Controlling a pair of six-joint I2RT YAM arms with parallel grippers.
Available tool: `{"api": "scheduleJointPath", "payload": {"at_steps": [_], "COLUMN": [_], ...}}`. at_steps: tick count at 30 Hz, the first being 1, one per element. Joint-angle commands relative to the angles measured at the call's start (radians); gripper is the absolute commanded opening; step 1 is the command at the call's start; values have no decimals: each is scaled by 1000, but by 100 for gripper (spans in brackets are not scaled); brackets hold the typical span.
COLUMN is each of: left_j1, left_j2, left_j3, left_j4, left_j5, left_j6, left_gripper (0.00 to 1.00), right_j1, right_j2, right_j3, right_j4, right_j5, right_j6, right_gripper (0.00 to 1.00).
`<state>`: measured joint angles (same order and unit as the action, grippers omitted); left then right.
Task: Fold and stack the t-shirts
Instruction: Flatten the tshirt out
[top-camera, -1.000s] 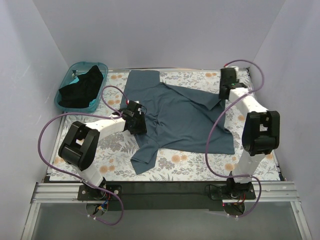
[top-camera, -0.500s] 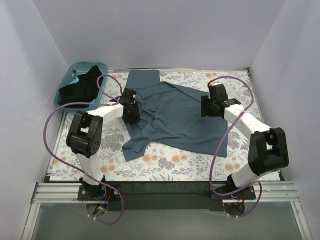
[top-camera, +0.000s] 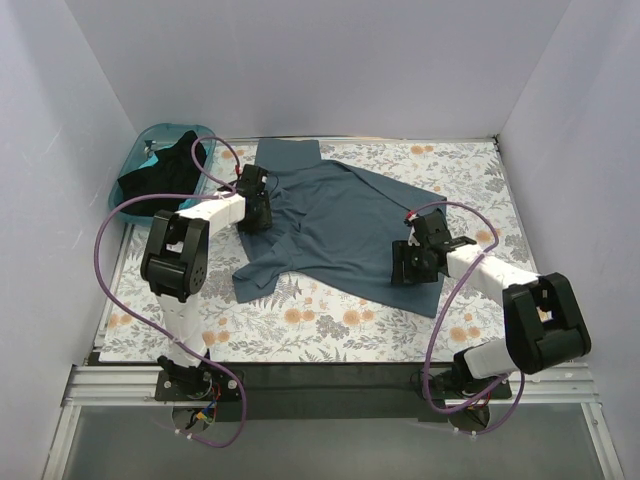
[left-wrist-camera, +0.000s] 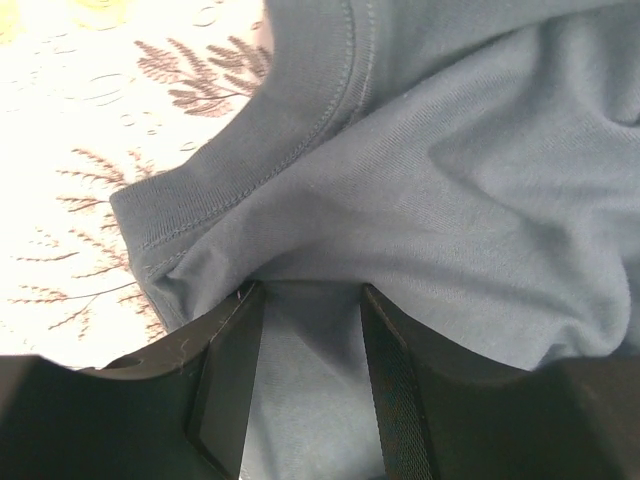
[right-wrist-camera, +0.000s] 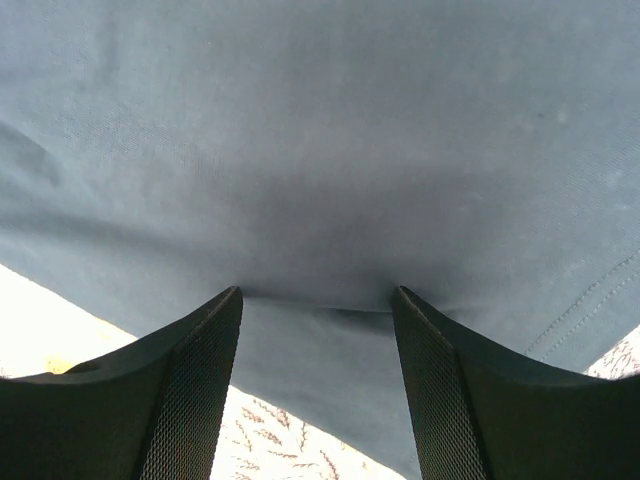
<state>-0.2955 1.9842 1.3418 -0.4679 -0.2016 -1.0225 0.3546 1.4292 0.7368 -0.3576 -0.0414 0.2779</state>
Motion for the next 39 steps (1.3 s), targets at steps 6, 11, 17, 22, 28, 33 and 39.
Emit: {"api": "scheduleJointPath", "payload": {"at_steps": [6, 11, 17, 22, 28, 33, 39], "left_j1": [45, 70, 75, 75, 73, 59, 29], "left_j2": [-91, -108, -49, 93, 98, -149, -421], "left_j3": [-104, -164, -28, 169, 277, 137, -188], "left_j4": [-34, -6, 6, 0, -6, 9, 0], "left_j5": [-113, -122, -121, -91, -27, 16, 105], "left_j6": [29, 33, 45, 67, 38, -45, -212], "left_gripper": [43, 43, 44, 45, 54, 69, 68], "right_j1": [-43, -217, -344, -344, -338, -255, -140], "right_j2": [-62, -67, 16, 112, 60, -56, -164], "right_j3": [-92, -108, -44, 29, 50, 52, -14], "right_j4": [-66, -49, 32, 51, 63, 34, 9], "right_j5": [136, 212, 202, 207, 183, 144, 84], "right_j6": [87, 104, 132, 116, 23, 12, 47], "right_gripper": [59, 64, 66, 66, 65, 64, 62]}}
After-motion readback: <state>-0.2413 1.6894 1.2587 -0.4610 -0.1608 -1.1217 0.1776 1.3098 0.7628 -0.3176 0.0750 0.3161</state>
